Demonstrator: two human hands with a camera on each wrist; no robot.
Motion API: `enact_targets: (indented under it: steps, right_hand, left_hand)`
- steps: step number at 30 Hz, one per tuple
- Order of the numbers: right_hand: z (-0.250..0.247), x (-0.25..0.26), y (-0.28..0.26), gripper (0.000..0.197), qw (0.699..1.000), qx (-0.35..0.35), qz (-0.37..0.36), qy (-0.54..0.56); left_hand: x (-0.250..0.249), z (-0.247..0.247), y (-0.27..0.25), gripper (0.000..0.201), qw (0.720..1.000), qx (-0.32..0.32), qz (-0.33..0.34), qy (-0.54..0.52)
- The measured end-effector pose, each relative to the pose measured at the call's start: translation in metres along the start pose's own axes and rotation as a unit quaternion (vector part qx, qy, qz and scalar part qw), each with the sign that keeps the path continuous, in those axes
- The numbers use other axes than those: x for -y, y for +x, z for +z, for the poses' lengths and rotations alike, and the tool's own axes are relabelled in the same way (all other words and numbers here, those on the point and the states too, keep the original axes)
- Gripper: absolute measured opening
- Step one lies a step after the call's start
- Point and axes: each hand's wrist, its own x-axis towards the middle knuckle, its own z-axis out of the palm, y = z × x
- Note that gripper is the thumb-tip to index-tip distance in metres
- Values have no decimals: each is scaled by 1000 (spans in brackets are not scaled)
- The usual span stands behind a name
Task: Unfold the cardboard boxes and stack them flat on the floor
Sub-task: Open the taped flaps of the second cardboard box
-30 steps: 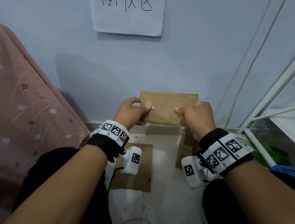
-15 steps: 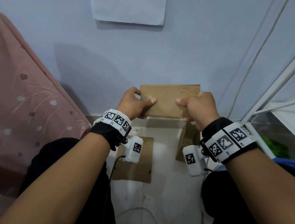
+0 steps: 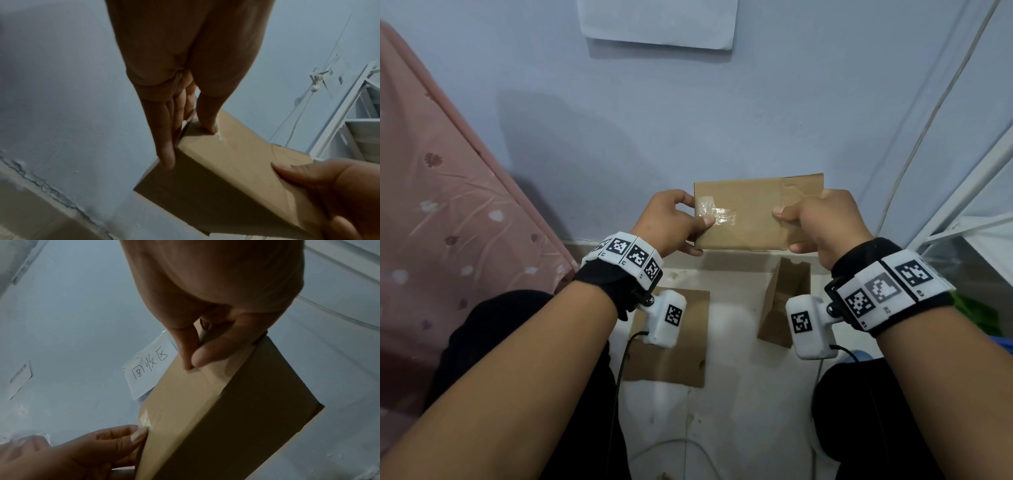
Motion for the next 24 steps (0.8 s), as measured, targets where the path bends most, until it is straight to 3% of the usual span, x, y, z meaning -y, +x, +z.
enact_targets:
  steps: [6, 9, 10, 13, 18, 24]
  right_hand:
    - [-2, 5, -1, 26, 999, -16, -27, -23]
    - [2, 5, -4, 25, 999, 1, -28, -21]
    - [3, 4, -5, 25, 999, 4, -29, -22]
    - [4, 5, -7, 24, 1000, 5, -27, -15]
    - [-2, 6, -5, 21, 1000, 6, -19, 16]
    - [-5, 3, -2, 19, 1000, 3, 6, 2]
  left_hand:
    - [0, 5, 1, 25, 998, 10, -14, -56]
    - [2, 8, -1, 58, 999, -25, 9, 17]
    - [4, 10, -1, 61, 998, -43, 22, 42]
    - [7, 10, 2, 48, 996, -58, 45, 49]
    - [5, 3, 6, 26, 995, -31, 69, 62]
    - [5, 1, 3, 23, 995, -12, 66, 74]
